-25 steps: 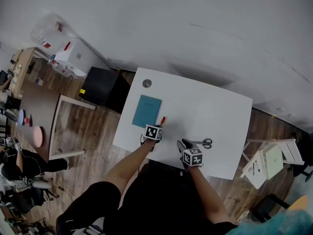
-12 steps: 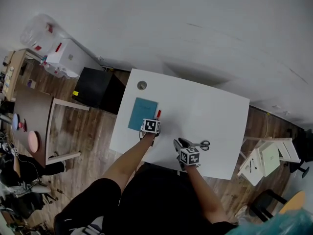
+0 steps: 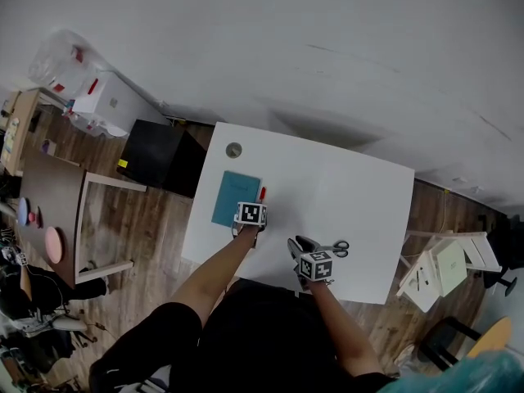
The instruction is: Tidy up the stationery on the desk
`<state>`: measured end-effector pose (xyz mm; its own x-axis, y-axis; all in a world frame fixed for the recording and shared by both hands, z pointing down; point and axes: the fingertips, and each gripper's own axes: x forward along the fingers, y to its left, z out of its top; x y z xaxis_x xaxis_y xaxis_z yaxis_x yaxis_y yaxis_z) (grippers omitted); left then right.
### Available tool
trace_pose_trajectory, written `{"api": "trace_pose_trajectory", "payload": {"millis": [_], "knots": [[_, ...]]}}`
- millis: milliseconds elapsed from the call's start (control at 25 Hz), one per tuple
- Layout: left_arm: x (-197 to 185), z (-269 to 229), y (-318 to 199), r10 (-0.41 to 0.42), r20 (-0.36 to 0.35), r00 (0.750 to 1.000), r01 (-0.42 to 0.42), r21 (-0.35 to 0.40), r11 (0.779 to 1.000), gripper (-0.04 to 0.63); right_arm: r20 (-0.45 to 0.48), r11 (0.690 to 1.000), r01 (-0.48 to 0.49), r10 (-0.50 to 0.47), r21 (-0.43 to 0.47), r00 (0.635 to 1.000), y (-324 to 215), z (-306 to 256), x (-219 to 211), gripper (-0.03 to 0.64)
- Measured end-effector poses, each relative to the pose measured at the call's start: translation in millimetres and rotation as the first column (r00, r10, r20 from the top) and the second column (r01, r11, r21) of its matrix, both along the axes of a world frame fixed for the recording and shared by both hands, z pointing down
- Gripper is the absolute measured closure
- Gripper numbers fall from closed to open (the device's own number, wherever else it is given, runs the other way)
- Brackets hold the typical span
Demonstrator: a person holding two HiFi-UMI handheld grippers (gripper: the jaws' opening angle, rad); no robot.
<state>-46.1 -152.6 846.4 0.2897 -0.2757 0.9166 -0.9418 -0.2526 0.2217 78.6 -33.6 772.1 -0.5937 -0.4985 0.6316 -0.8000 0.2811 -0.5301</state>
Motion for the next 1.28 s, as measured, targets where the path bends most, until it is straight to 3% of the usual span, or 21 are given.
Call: {"api": "trace_pose_trajectory", "payload": {"millis": [320,560,840,960,1120,1280], "knots": [[0.2,-3.0,-1.4,0.019,-0.012,1.0,-0.019,0.021,1.0,0.541,0.006,1.0,0.006,-0.007,0.029,1.0,1.2,-6.6,2.3,0.489],[-5.1,-15.6,0.0,-0.012,-0.016,1.0,0.013,0.084,0.996,0.488,0.004,1.0,-0.004,0.004,0.027,1.0,14.3,-7.4,19.2,0.489],[0.1,-32.3,34.8,0.004,-0.015,1.0,-0.002,0.133,0.991,0.485,-0.01,1.0,-0.004,0.004,0.028,1.0,27.8,-5.7,53.9,0.489],[25.1,-37.4,68.2,0.058,-0.048,0.997,-0.05,0.149,0.988,0.485,-0.013,0.999,-0.016,0.016,0.035,1.0,31.2,-5.5,73.3,0.489],[67.5,-45.3,122.2,0.13,-0.13,0.983,-0.109,0.158,0.981,0.488,-0.075,0.997,0.038,-0.033,0.065,0.997,37.7,-5.1,106.0,0.489],[103.2,-51.8,159.6,0.154,-0.226,0.962,-0.102,0.228,0.968,0.566,-0.096,0.997,0.059,-0.053,0.052,0.994,44.2,2.3,143.8,0.489]]}}
